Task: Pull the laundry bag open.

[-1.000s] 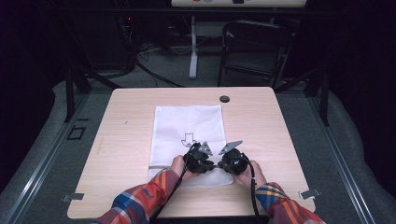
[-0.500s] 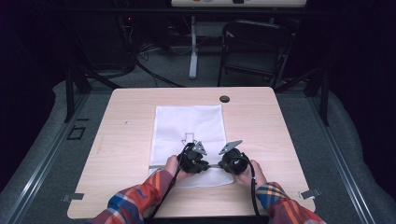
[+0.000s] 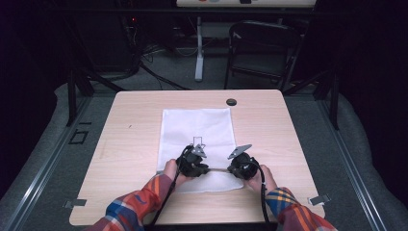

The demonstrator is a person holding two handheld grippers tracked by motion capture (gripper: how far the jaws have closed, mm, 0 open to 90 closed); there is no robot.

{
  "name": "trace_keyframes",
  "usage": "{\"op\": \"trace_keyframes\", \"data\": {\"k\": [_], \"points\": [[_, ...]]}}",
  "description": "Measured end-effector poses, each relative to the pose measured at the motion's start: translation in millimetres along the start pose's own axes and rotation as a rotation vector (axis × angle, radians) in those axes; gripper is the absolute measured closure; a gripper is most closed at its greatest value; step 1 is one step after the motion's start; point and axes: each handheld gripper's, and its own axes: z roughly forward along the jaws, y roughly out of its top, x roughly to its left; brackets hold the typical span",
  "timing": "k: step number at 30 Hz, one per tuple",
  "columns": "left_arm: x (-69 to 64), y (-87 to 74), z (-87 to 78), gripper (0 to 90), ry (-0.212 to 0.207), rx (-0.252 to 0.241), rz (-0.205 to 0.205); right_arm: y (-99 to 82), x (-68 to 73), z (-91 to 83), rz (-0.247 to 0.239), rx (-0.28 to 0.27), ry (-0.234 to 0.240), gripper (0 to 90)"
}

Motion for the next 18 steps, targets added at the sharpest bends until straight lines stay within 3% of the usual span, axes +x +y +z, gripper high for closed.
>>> {"op": "trace_keyframes", "data": {"k": [1,4,7,18], "points": [[0.4,-1.2,-1.5,81.3,-0.012,-0.001,-0.003,-0.7,-1.3,-0.4,0.010,0.000,0.000,90.0],[-4.0,-0.9,0.7,81.2,0.003,0.018,0.020,0.6,0.1,0.0,-0.004,0.006,-0.009,90.0],[-2.3,-2.3,0.3,81.2,-0.007,0.007,0.001,-0.3,-0.3,0.2,0.010,-0.004,-0.005,90.0],[-0.6,-5.1,-2.3,81.1,-0.020,0.010,-0.004,-1.6,-2.8,-0.1,0.015,-0.011,0.015,90.0]]}}
